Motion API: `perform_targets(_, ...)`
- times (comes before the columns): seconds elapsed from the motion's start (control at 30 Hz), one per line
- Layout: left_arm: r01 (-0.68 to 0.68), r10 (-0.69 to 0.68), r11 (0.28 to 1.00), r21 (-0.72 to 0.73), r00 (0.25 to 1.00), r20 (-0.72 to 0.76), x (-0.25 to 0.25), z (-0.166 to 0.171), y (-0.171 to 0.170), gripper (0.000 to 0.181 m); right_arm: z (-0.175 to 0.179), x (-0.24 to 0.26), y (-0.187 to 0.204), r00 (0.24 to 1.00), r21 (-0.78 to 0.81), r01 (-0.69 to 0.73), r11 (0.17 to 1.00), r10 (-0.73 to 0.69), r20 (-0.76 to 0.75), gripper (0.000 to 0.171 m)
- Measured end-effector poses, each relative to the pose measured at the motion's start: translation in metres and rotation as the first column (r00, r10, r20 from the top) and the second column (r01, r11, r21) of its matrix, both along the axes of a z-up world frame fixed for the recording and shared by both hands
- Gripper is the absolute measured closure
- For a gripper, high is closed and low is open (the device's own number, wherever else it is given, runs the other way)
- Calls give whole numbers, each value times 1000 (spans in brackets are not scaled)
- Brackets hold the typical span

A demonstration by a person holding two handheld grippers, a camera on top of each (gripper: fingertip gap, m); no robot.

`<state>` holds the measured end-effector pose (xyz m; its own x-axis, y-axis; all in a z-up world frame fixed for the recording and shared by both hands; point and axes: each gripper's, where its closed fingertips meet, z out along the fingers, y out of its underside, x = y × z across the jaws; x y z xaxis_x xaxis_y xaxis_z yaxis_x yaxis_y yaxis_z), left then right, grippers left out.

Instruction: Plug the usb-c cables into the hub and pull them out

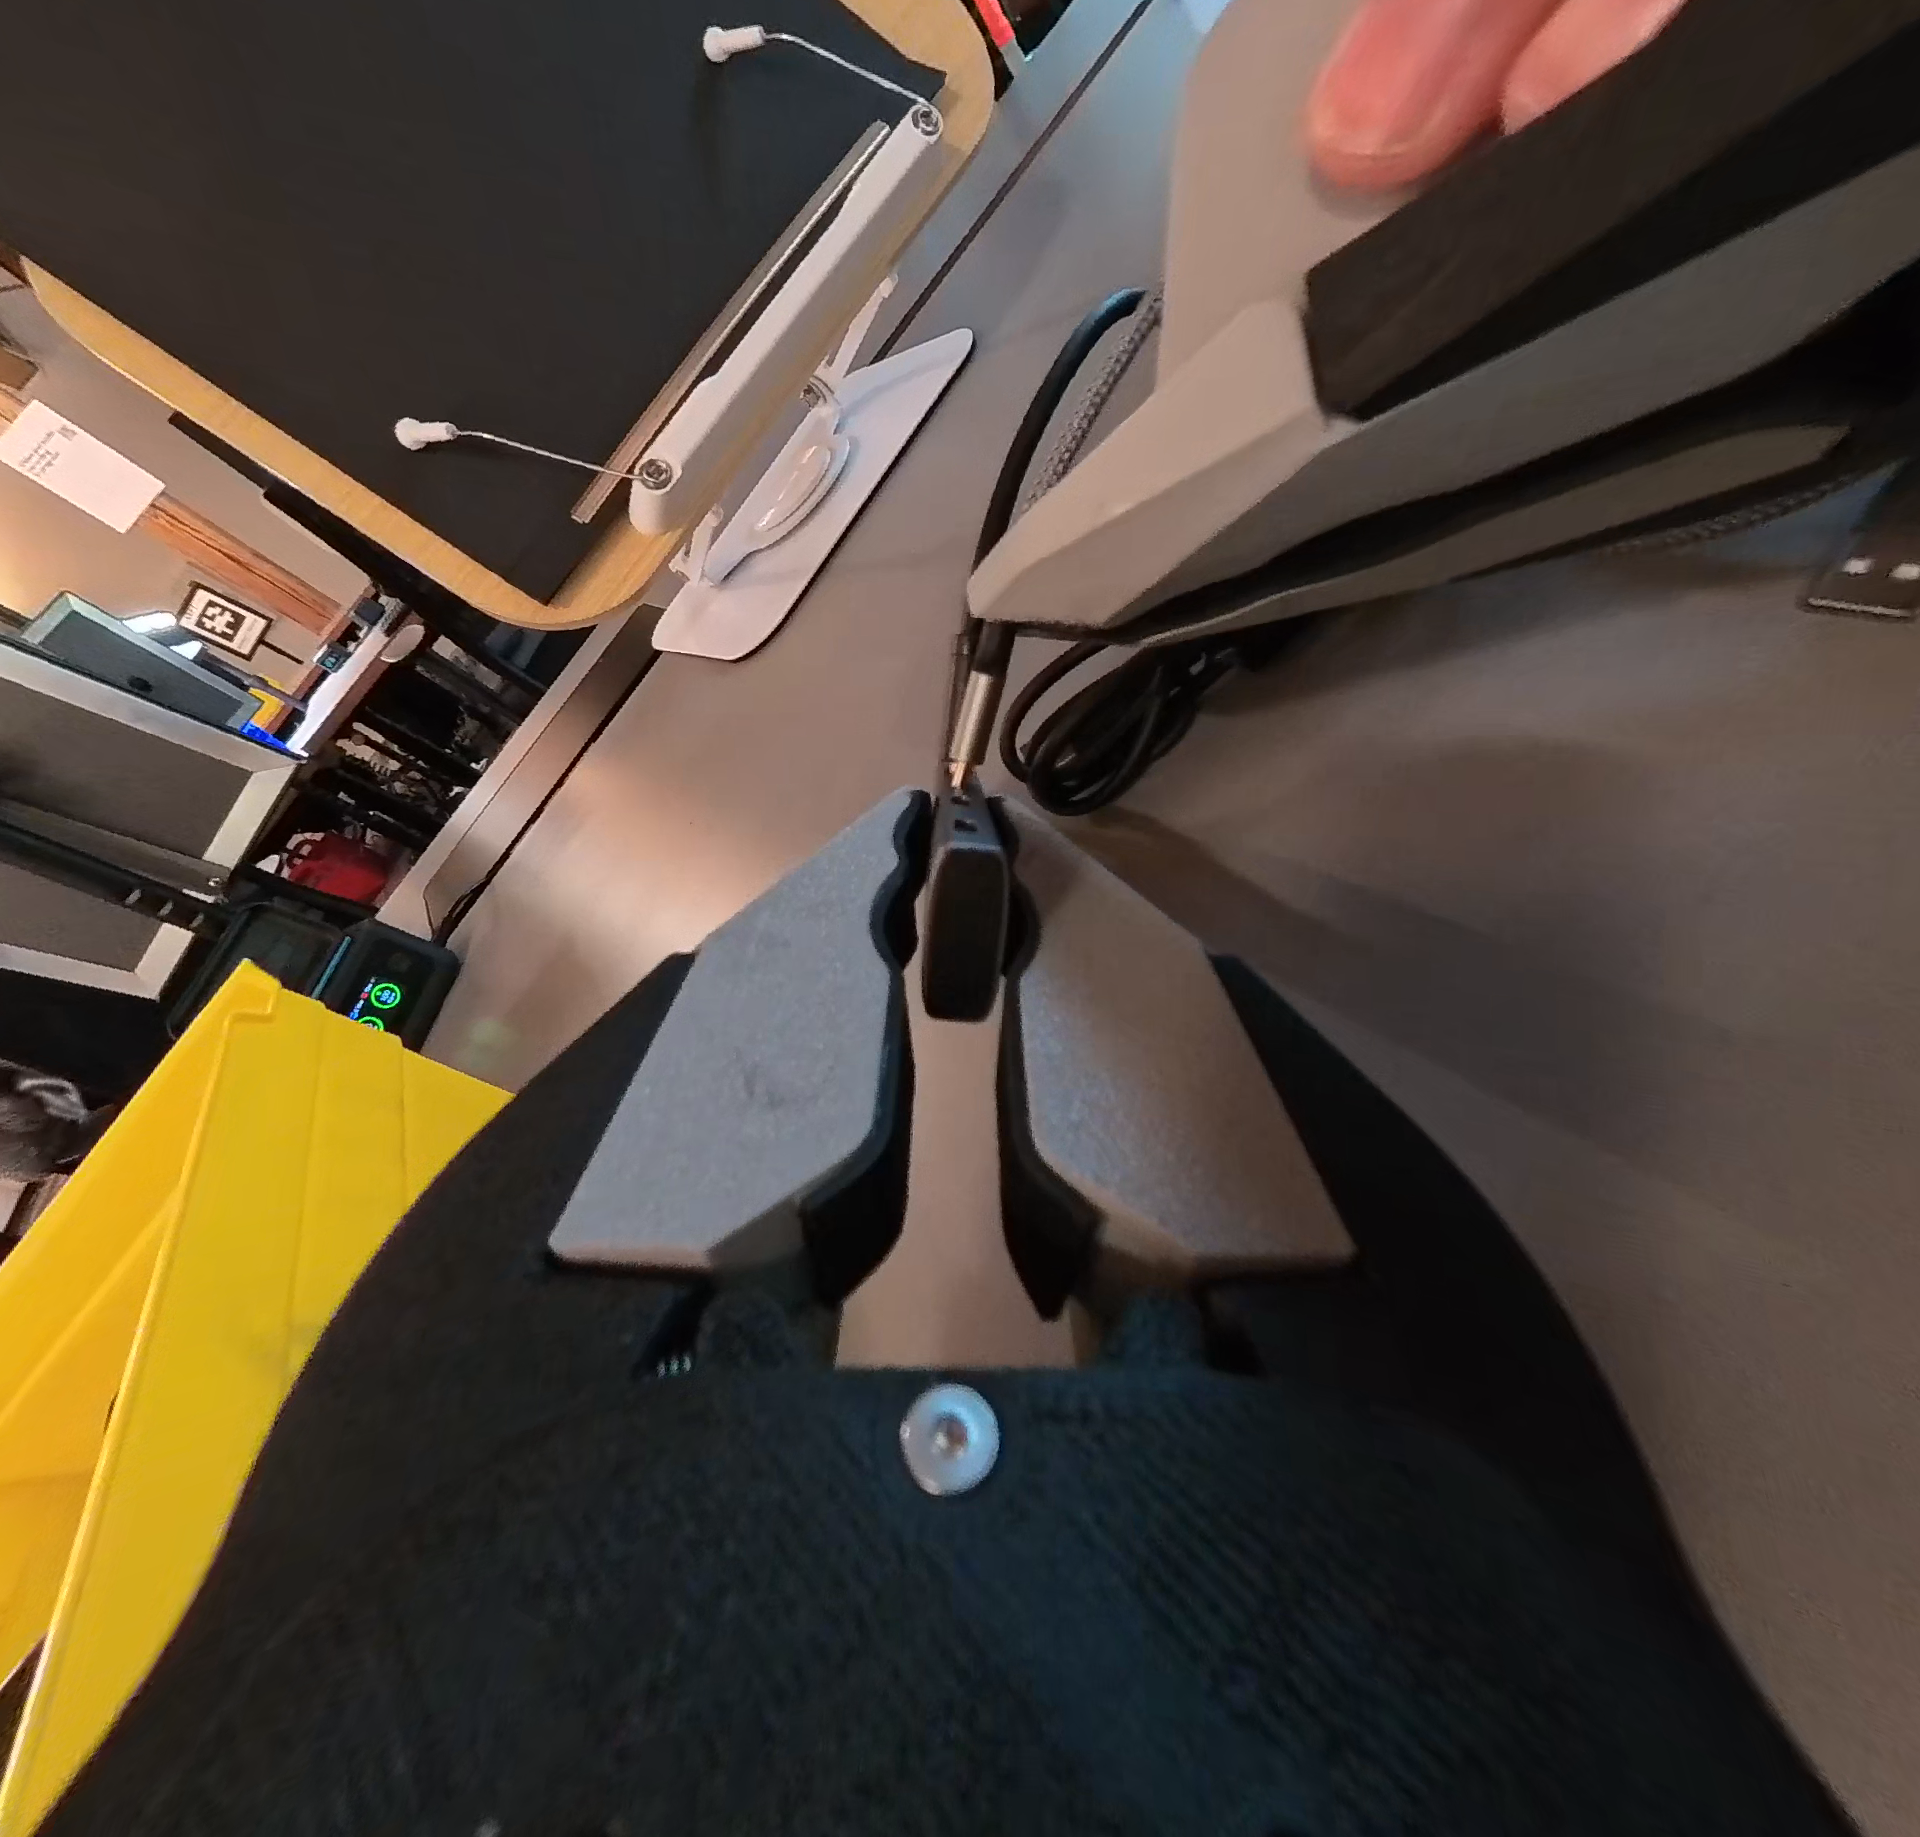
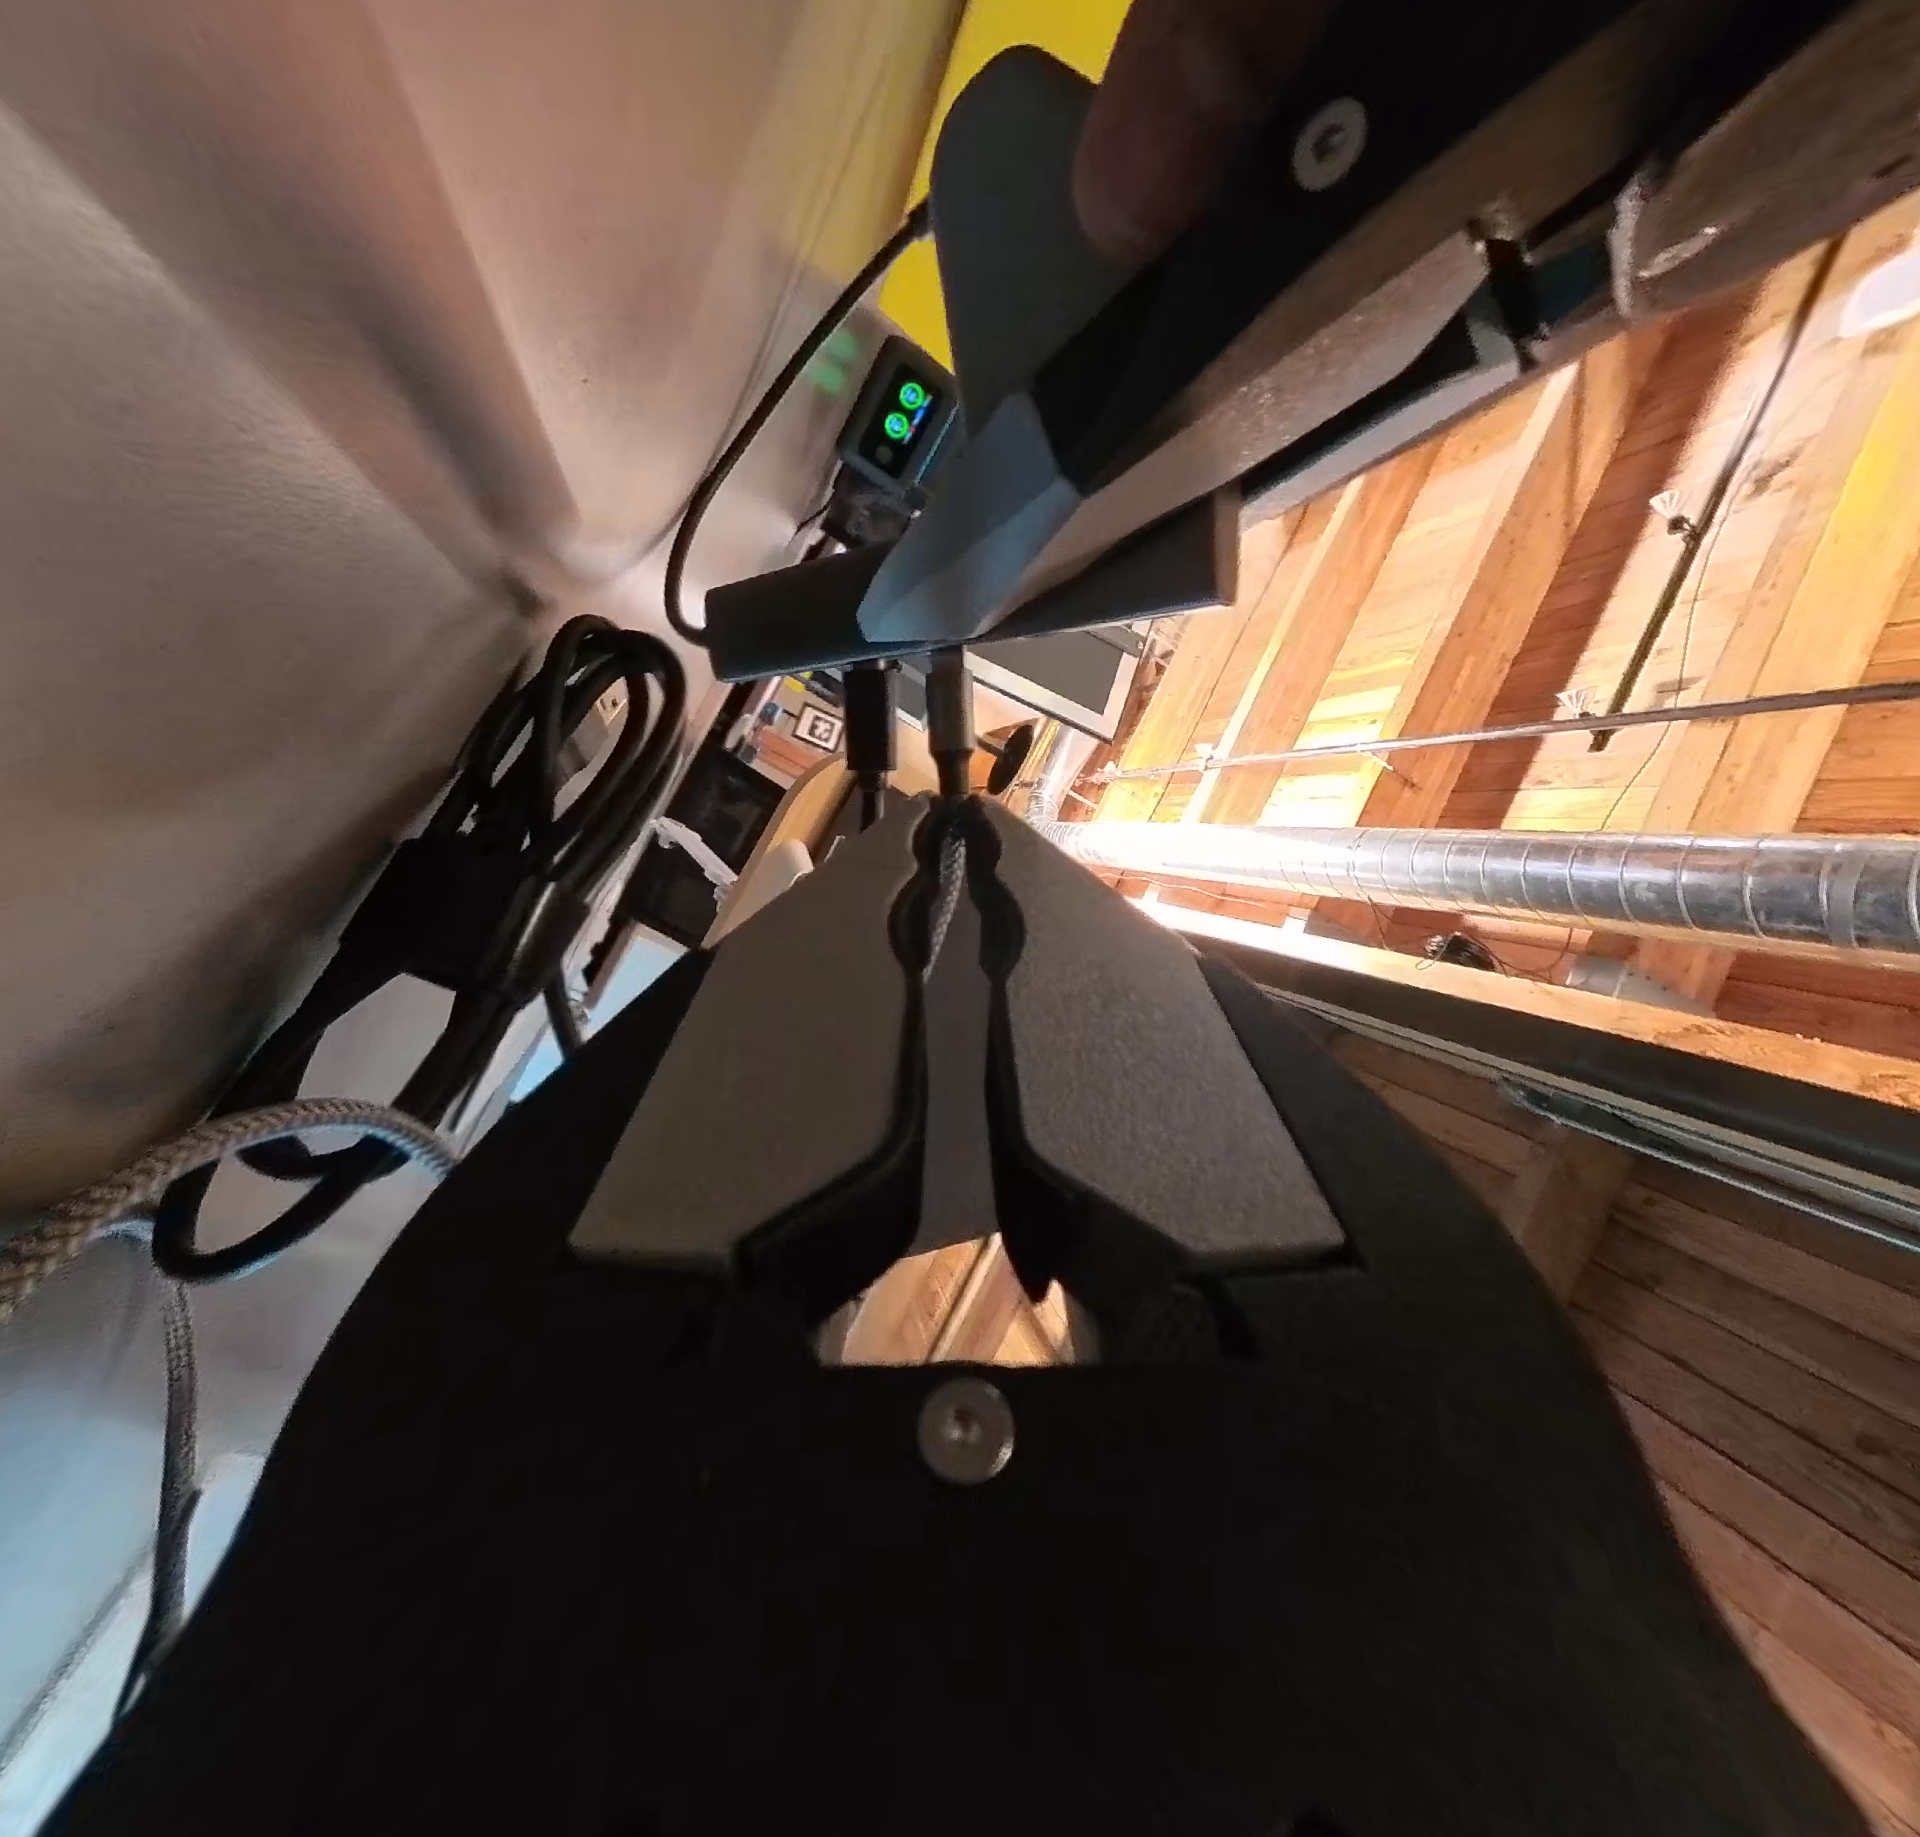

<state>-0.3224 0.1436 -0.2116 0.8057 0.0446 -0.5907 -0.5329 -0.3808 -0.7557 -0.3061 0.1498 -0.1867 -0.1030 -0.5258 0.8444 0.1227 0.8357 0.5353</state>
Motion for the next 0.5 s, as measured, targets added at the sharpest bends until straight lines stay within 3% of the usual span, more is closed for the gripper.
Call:
perform_targets(0.3, 18, -18, 1000, -4, 999, 46, 5, 3, -4, 174, 3, 4, -7, 1000, -138, -27, 990, 28, 6, 171)
perform_targets(0.5, 34, -33, 999, -20, 998, 50, 9, 1, -4, 175, 0, 1, -7, 1000, -115, -26, 993, 28, 10, 171)
